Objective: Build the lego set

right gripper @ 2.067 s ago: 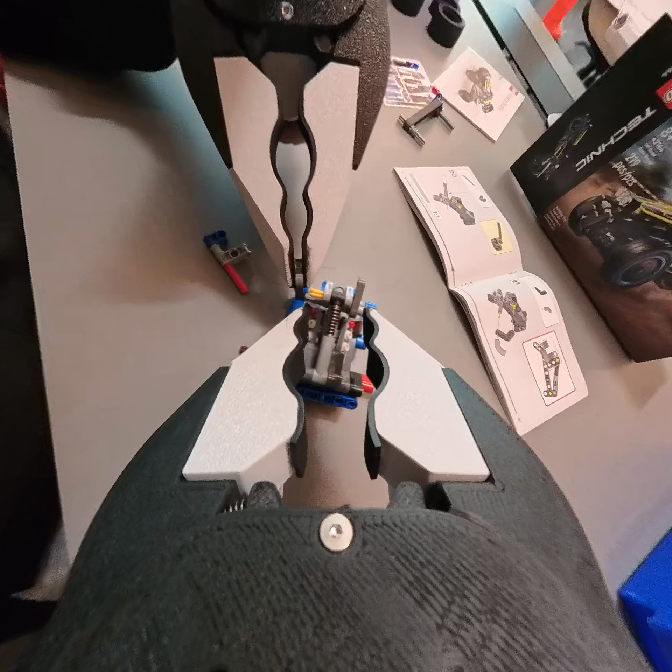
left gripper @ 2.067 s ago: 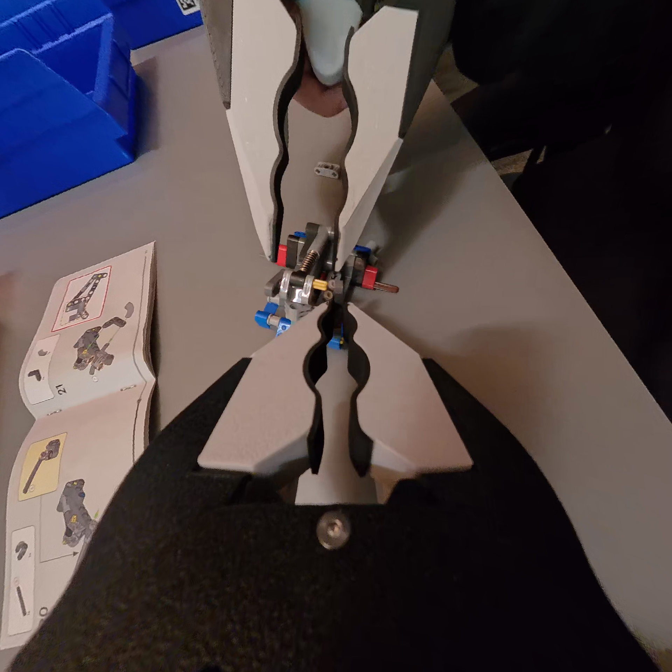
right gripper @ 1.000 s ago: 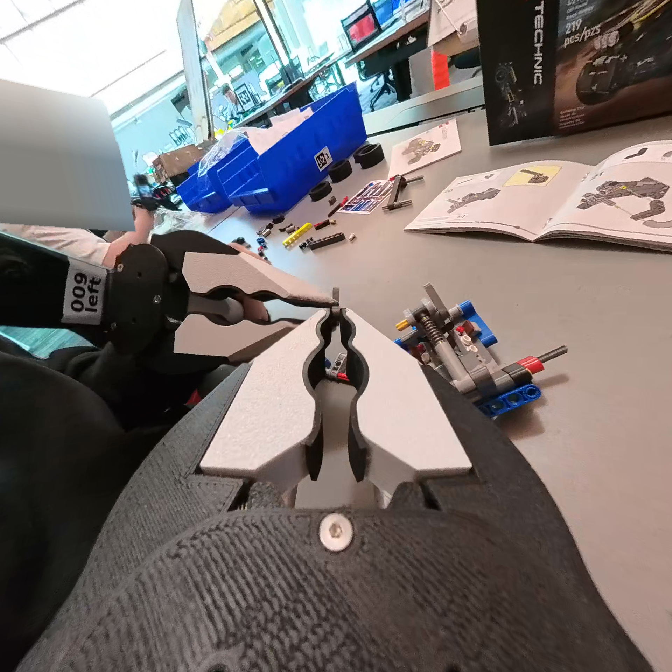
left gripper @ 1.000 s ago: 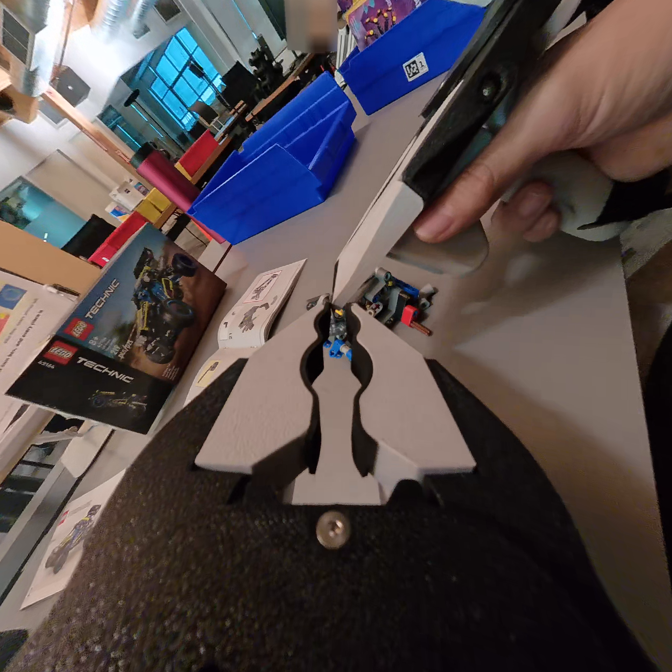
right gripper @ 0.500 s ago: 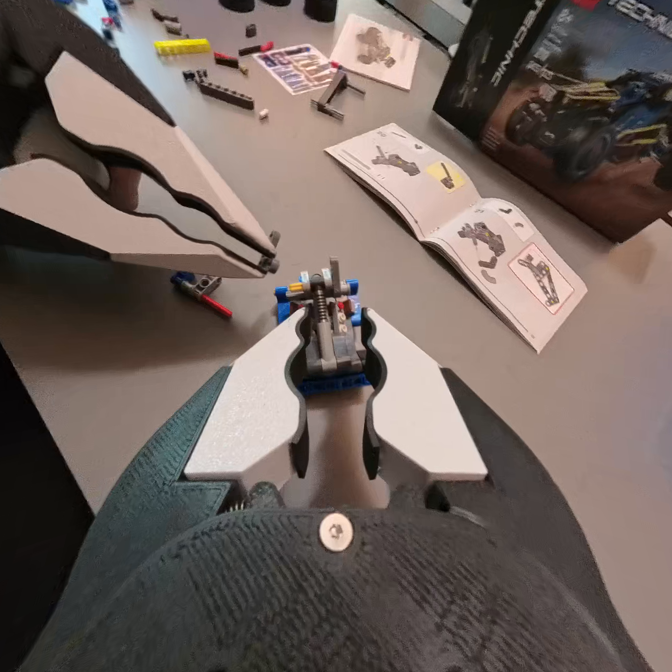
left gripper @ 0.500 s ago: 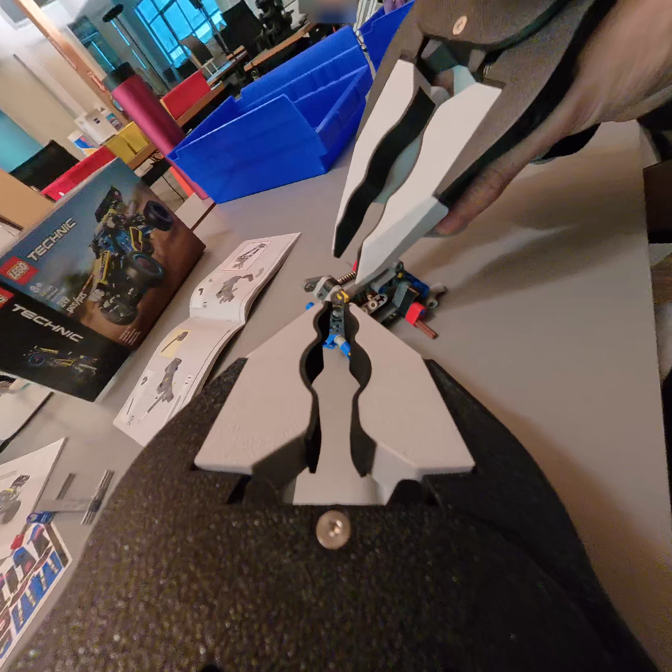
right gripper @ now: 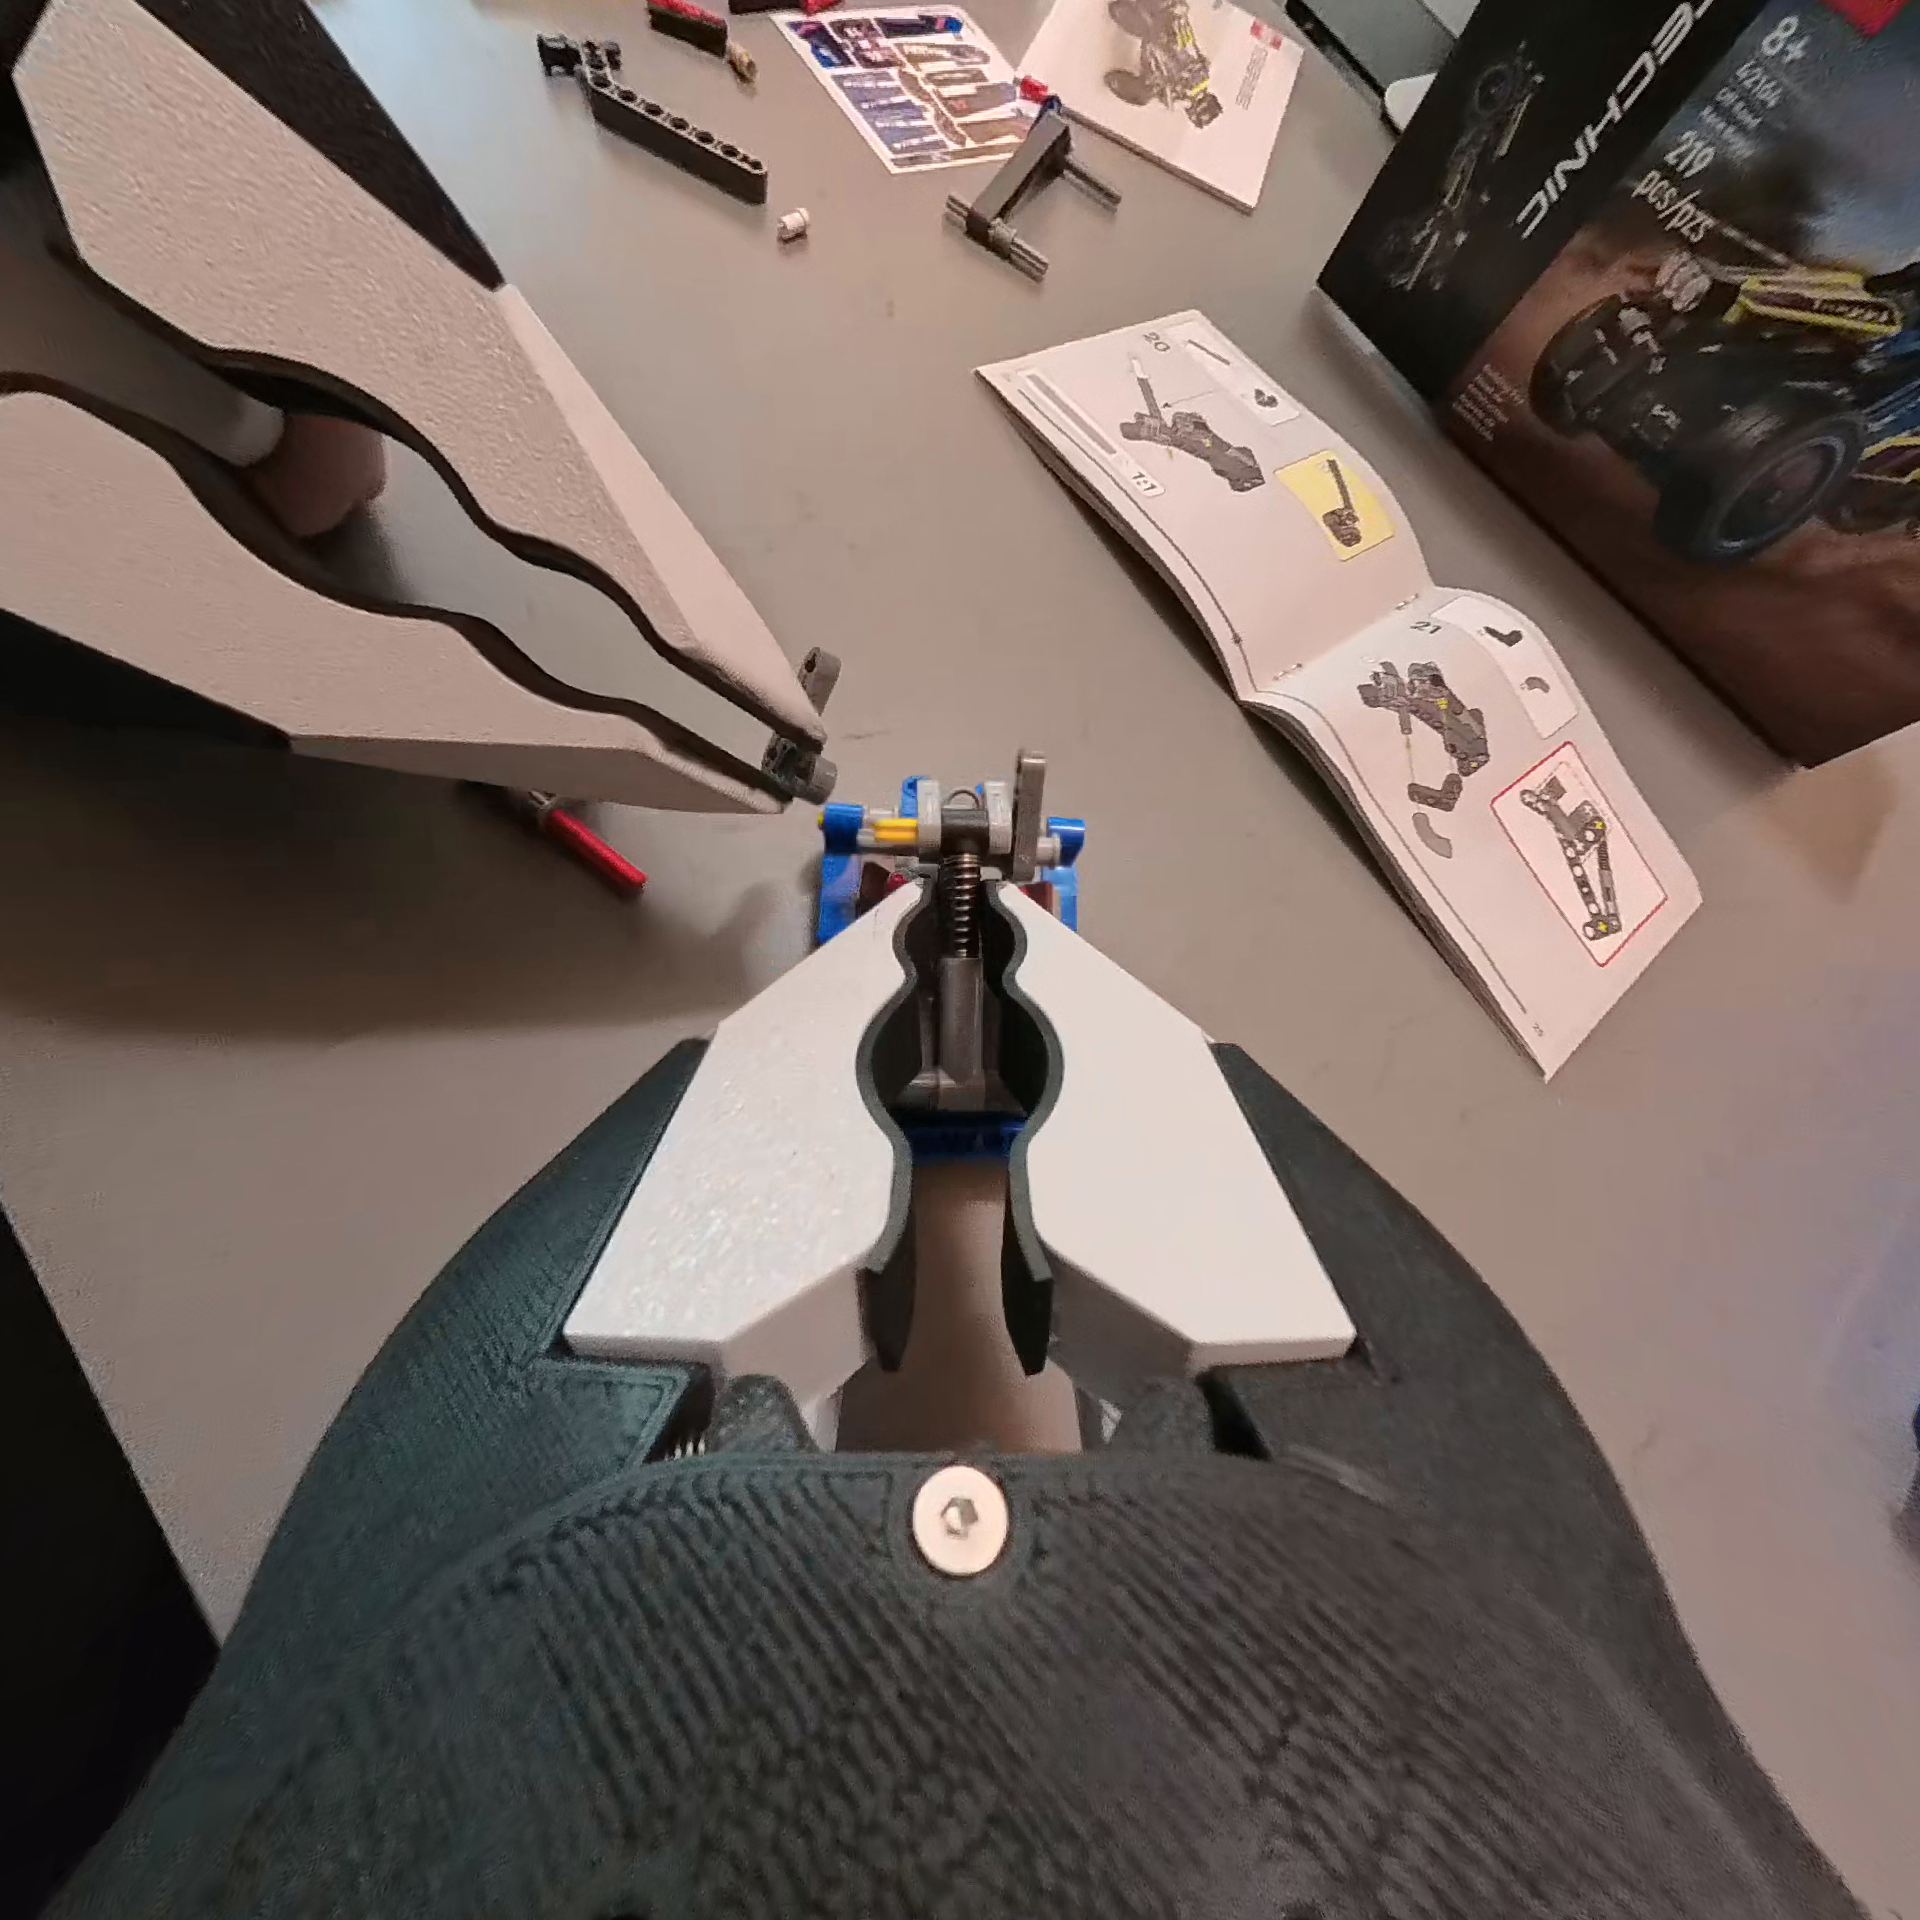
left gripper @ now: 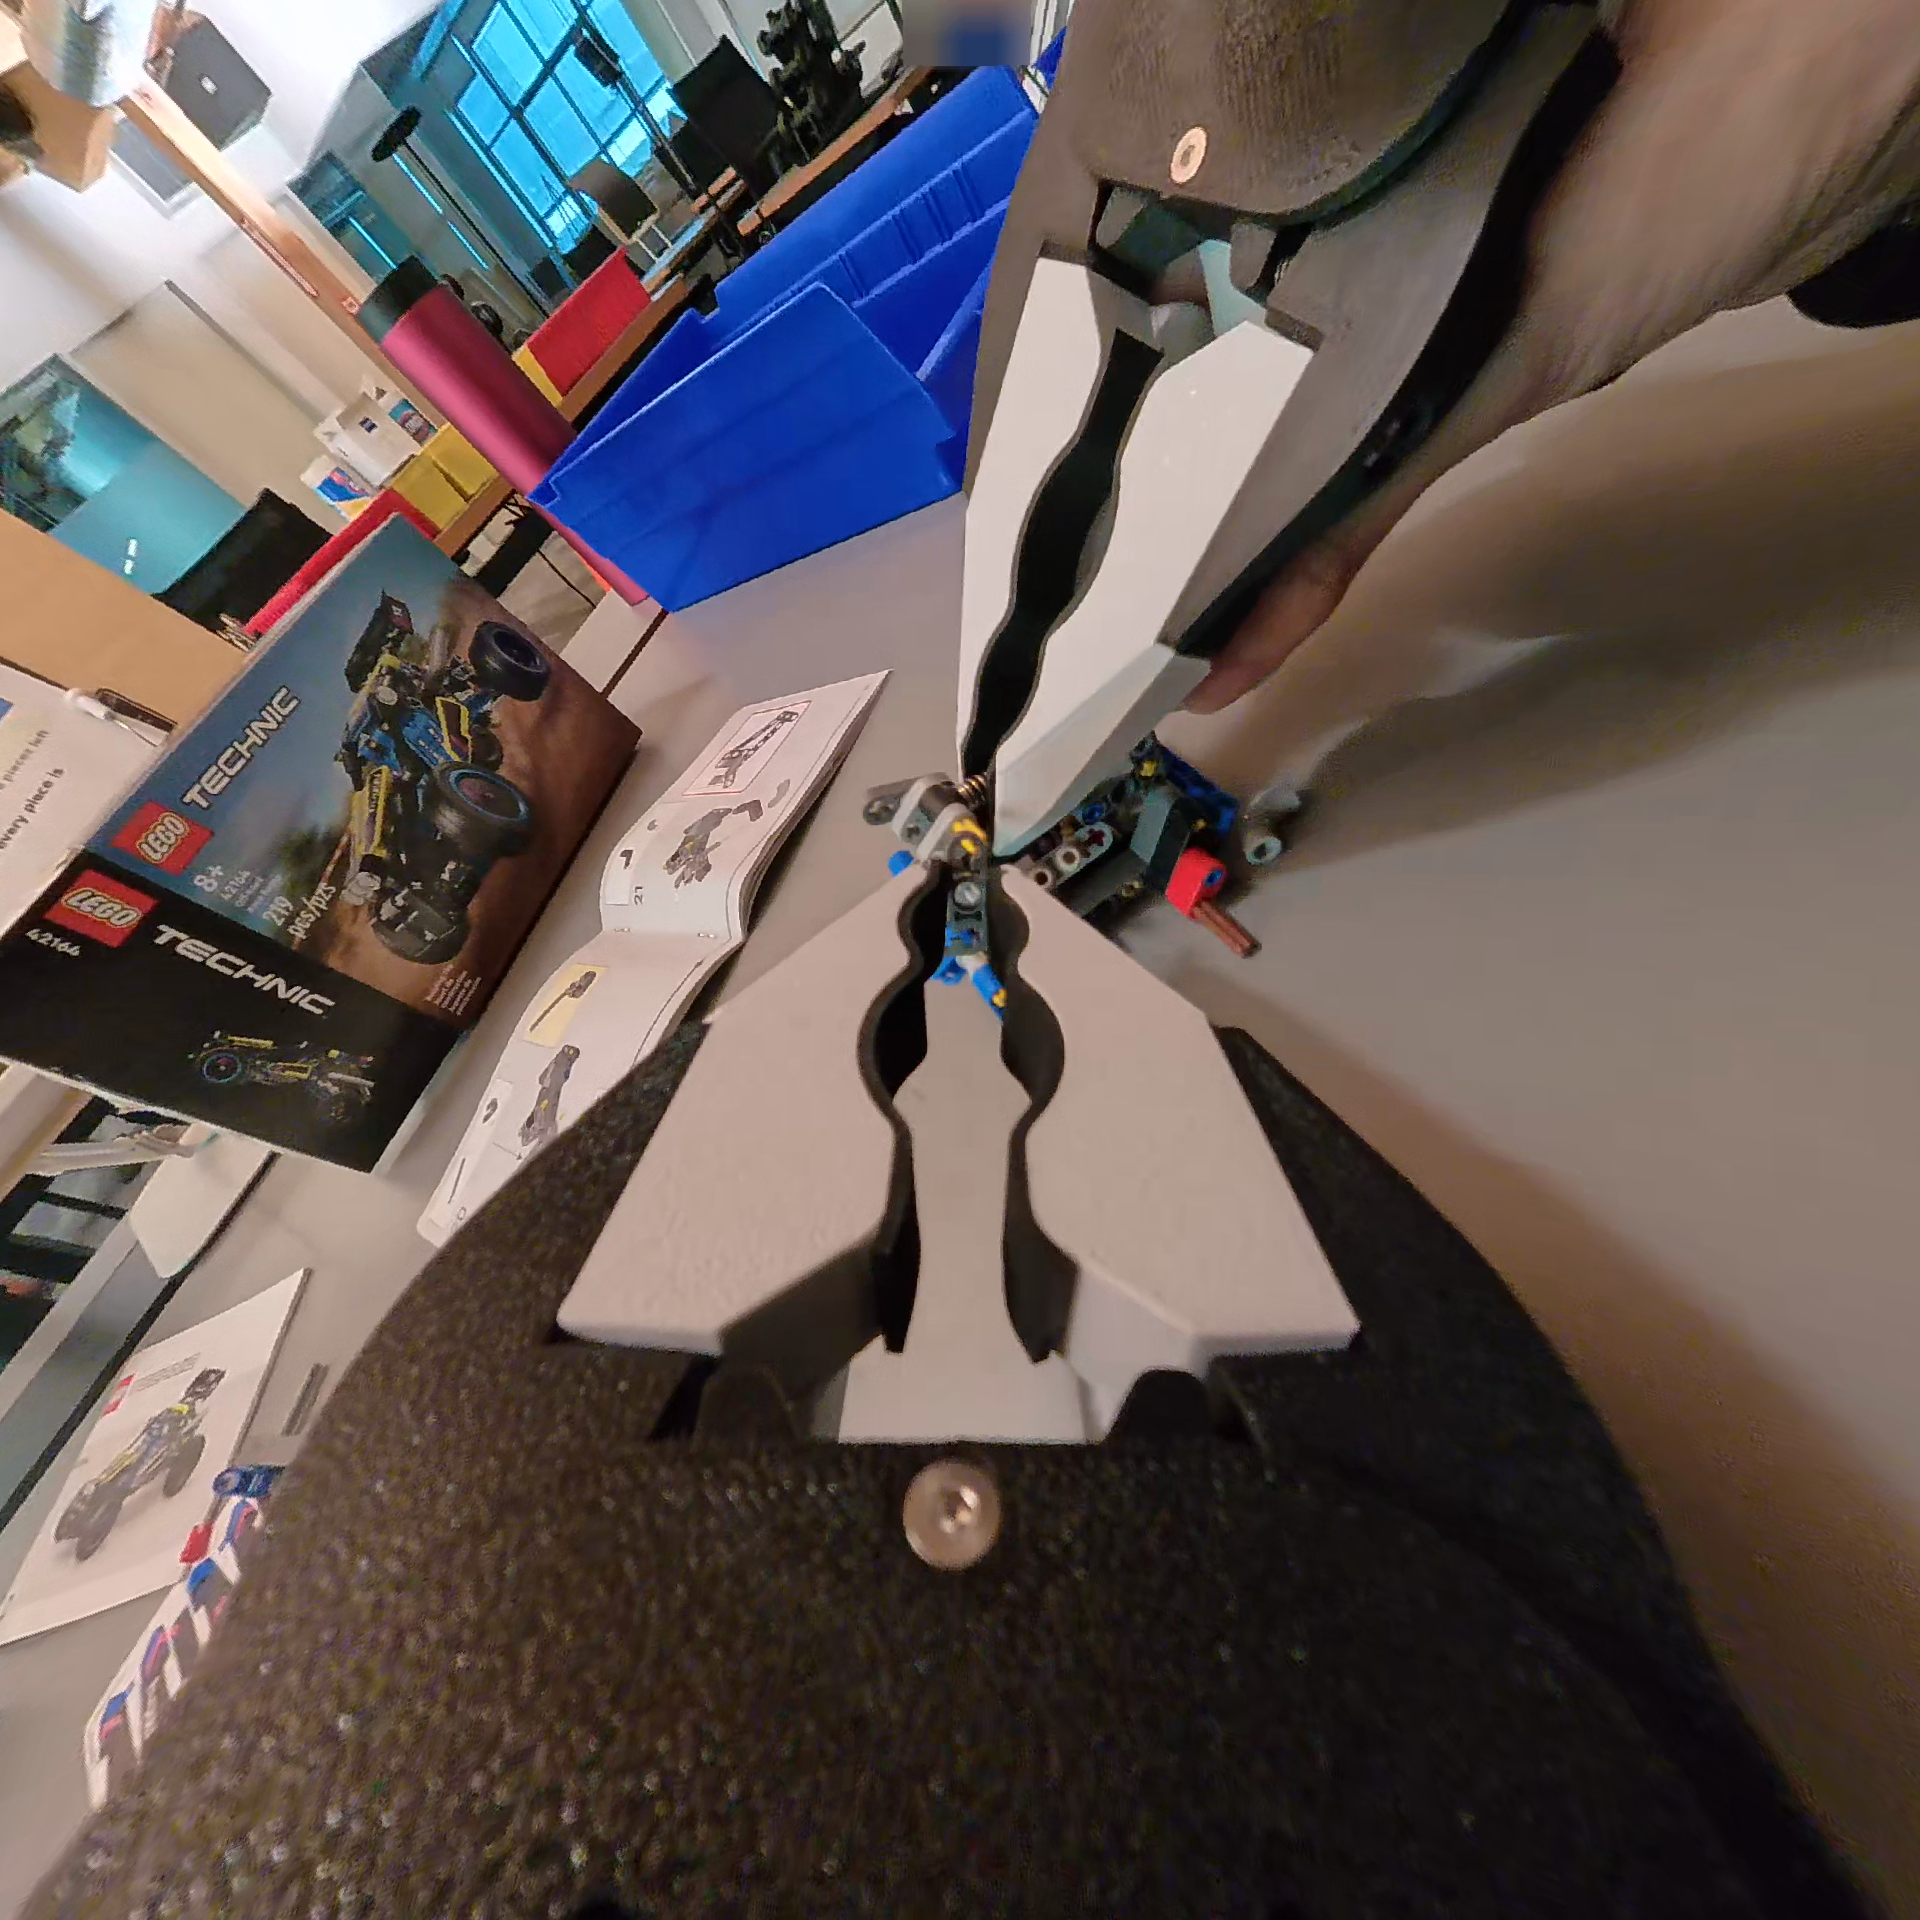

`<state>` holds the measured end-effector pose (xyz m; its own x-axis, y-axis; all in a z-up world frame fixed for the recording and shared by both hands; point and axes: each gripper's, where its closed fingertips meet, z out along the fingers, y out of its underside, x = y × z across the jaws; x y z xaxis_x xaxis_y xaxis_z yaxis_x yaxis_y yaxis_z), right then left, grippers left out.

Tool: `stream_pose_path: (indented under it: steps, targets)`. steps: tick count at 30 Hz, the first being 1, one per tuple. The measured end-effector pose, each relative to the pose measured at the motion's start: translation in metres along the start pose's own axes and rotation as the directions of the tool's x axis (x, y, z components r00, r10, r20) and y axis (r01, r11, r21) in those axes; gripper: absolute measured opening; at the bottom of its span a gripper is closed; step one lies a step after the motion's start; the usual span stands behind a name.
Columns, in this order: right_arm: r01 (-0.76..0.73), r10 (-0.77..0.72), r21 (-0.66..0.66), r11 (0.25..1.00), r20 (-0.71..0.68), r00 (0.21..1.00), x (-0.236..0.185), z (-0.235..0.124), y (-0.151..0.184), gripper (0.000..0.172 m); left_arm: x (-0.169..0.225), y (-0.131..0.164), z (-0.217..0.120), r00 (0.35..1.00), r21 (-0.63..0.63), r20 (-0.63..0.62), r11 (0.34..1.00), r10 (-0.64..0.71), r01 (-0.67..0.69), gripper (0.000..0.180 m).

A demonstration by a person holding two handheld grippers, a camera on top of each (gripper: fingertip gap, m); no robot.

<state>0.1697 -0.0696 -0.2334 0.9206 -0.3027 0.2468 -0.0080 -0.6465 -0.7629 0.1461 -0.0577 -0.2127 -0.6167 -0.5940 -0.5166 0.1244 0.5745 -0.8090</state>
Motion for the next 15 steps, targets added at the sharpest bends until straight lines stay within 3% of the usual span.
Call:
stream_pose_path:
  steps: [7,15]
  targets:
    - [-0.205,0.202,0.052,0.977,0.054,0.978,-0.0007,-0.0007,-0.0023,0.004,-0.0022,-0.0009,0.0052,1.000,-0.006,0.014,1.000,-0.001,0.001,0.004]
    - [-0.337,0.331,0.104,0.936,0.067,0.941,0.0058,0.0004,-0.0045,0.004,-0.0036,0.0001,0.0093,1.000,-0.024,0.027,1.000,-0.002,0.002,0.004]
